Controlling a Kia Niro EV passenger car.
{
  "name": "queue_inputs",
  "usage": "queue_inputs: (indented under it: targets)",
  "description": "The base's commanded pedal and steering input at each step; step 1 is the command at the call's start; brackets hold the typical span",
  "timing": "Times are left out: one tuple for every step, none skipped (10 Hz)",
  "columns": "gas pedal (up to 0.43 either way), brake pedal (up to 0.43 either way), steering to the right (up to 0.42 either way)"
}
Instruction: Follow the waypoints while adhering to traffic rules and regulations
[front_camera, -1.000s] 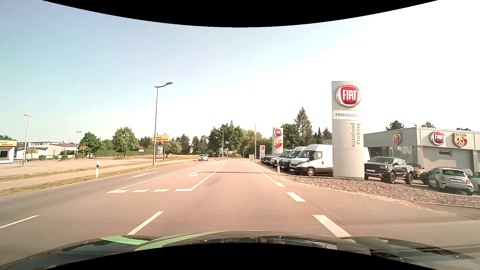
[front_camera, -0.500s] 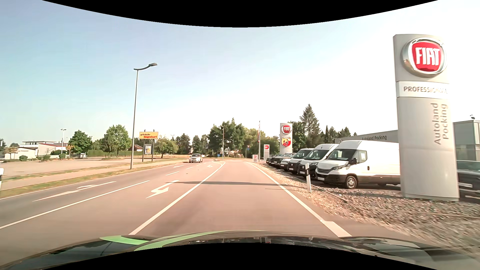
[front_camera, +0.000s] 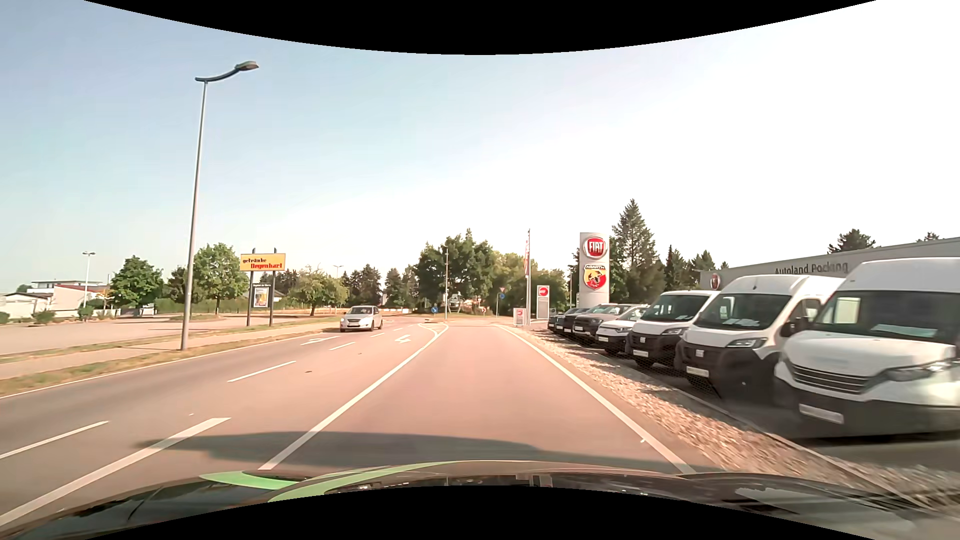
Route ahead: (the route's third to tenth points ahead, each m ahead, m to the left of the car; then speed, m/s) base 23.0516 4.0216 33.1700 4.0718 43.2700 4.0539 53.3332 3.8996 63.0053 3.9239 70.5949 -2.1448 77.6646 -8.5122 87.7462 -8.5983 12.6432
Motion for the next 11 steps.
queue_inputs:
  targets:
    - [0.008,0.0,-0.005]
    - [0.008,0.0,-0.005]
    - [0.008,0.0,-0.005]
    - [0.008,0.0,-0.005]
    - [0.008,0.0,-0.005]
    - [0.008,0.0,-0.005]
    - [0.0,0.0,-0.005]
    - [0.0,0.0,-0.006]
    - [0.0,0.0,-0.006]
    - [0.0,0.0,-0.007]
    - [0.0,0.0,-0.008]
